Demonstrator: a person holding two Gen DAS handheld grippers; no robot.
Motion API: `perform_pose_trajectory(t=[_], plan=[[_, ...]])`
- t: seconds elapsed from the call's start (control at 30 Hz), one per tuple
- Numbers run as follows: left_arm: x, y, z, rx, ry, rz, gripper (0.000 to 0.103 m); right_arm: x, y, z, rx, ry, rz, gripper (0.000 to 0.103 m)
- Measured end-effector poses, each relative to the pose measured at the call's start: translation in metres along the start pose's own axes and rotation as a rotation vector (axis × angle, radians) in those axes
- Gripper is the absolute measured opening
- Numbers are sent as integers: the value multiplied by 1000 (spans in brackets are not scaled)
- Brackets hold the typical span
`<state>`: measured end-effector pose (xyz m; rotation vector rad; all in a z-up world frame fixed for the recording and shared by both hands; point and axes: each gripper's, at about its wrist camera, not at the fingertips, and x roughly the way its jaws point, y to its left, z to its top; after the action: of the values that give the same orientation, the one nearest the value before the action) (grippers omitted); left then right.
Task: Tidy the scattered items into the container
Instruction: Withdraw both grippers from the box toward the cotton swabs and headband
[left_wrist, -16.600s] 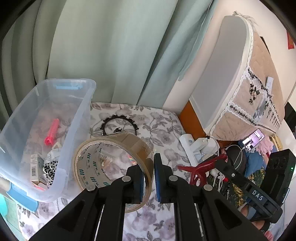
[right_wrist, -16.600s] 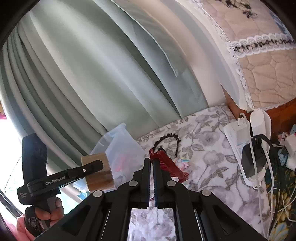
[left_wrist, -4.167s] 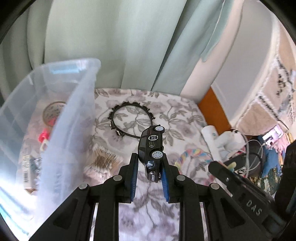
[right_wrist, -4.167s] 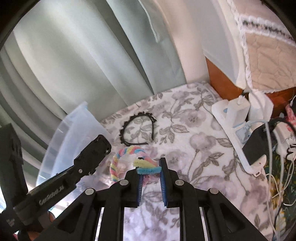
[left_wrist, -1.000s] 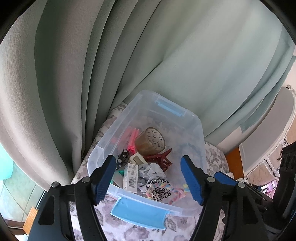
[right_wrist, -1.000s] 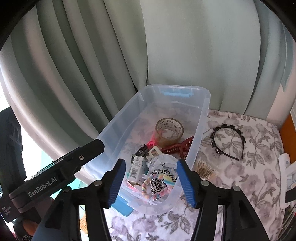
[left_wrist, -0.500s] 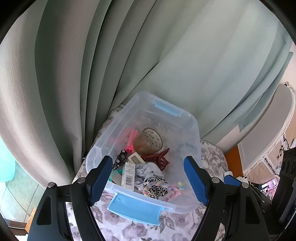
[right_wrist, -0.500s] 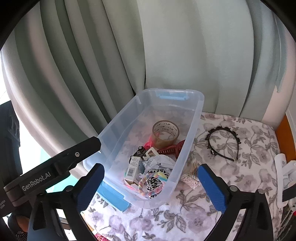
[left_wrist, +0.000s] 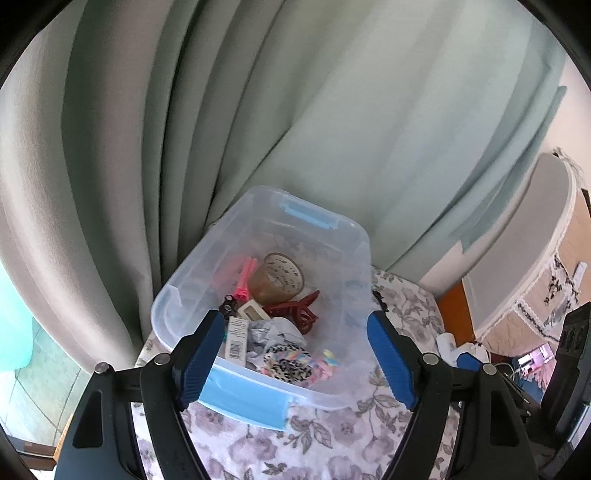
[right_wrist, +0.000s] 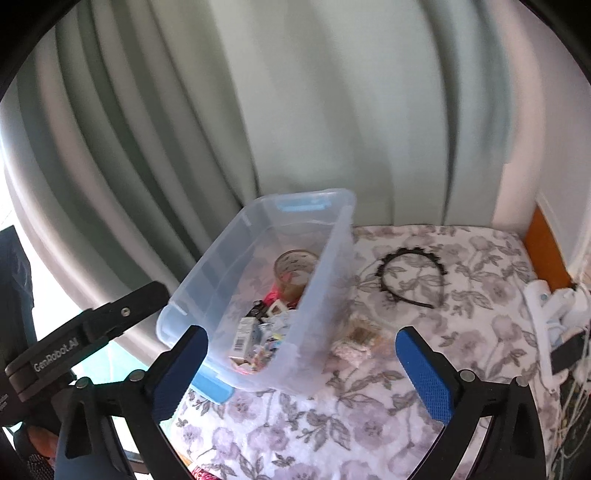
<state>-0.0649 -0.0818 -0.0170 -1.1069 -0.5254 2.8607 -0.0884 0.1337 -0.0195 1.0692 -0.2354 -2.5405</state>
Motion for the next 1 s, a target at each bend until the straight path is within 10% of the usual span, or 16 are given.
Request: perform_pose_trajectory(t=[1.0], plan=[[79, -144, -88, 330, 188, 40, 80, -21, -167, -34, 307, 4, -115, 103]])
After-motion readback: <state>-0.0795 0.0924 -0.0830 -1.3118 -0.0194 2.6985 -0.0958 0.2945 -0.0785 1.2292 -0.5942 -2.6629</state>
